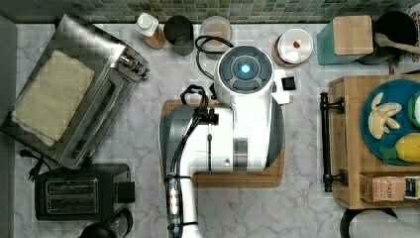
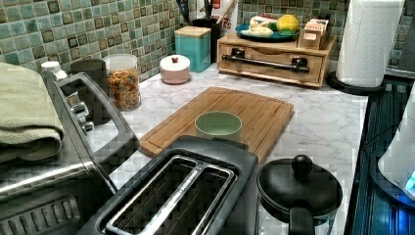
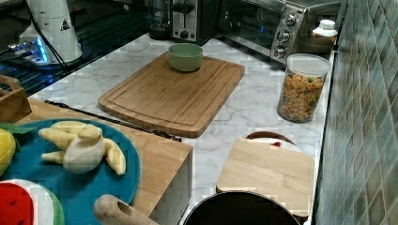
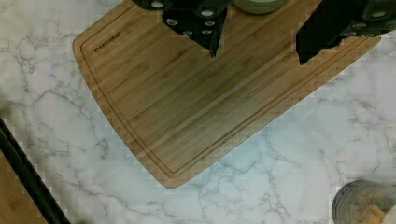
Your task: Open the drawer.
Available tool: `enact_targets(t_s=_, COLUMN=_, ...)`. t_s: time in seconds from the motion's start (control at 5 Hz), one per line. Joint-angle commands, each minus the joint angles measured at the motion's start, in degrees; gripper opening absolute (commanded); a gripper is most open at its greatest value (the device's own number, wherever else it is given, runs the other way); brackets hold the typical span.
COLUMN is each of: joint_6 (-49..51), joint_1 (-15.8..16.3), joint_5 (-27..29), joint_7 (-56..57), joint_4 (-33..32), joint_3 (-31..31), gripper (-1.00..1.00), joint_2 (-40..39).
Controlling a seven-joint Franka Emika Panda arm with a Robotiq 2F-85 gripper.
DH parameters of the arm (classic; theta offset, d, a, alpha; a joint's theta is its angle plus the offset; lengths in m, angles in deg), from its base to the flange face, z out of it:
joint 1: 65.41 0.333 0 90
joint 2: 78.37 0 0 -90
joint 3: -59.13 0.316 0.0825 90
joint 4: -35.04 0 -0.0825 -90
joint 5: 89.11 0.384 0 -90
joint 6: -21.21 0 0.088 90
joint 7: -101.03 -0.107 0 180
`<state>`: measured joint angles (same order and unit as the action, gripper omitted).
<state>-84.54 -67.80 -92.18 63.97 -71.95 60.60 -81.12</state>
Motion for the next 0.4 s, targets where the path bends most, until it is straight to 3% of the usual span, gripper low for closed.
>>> enact_targets(t_s=0.2, joint_6=-0.01, joint_1=-0.25, joint_5=-0.16, joint_7=0.03, joint_4=-0.18, joint_3=0.41, gripper=1.0, joint_2=0.0)
enact_targets(t_s=0.4, joint_6=-0.01, joint_1=-0.17, joint_5=-0.16, joint_7=0.03, joint_4=-0.18, joint_3=0.33, gripper=1.0, joint_2=0.0)
